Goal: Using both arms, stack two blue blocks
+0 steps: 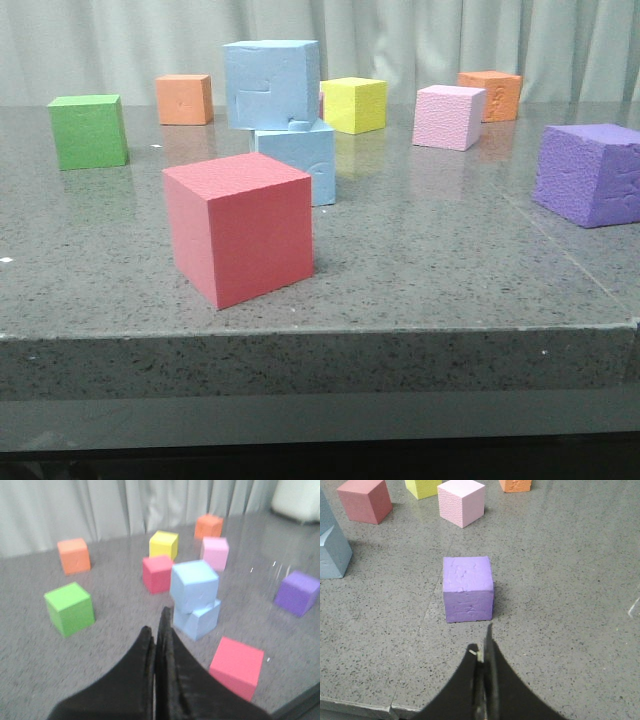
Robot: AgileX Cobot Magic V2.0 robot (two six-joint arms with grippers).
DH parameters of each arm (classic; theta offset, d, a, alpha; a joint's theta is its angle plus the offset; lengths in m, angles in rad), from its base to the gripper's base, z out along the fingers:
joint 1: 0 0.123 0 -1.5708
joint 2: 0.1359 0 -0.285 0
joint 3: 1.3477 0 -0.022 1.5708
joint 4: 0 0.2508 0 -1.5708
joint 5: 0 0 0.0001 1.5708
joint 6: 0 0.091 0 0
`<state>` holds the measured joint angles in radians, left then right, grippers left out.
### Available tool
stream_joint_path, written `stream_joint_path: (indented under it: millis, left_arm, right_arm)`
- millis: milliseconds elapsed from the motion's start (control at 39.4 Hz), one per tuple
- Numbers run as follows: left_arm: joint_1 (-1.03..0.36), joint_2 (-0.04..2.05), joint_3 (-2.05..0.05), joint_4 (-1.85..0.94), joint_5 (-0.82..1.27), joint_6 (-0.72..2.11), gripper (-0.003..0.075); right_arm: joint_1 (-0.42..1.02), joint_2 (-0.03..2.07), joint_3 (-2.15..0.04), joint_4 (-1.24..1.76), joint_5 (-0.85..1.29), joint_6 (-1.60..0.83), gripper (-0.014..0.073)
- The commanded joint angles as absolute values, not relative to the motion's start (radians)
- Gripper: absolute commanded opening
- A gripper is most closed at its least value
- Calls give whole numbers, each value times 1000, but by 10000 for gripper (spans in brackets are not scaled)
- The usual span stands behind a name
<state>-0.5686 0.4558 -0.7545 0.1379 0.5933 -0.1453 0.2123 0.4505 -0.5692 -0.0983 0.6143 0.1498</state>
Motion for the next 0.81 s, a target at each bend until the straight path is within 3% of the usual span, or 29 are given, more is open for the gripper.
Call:
stream_joint_path:
  millis: [0,178,786]
  left_arm:
    - [-573,417,-727,124,393,-148,-20]
    - [-573,412,-709,124,300,-148,-20]
    - [-573,418,-708,124,300,-148,-20]
  right_arm:
    - [206,456,-596,-104,531,138,-67]
    - [206,456,-596,-104,531,138,-67]
    - [206,456,-596,-104,531,138,-67]
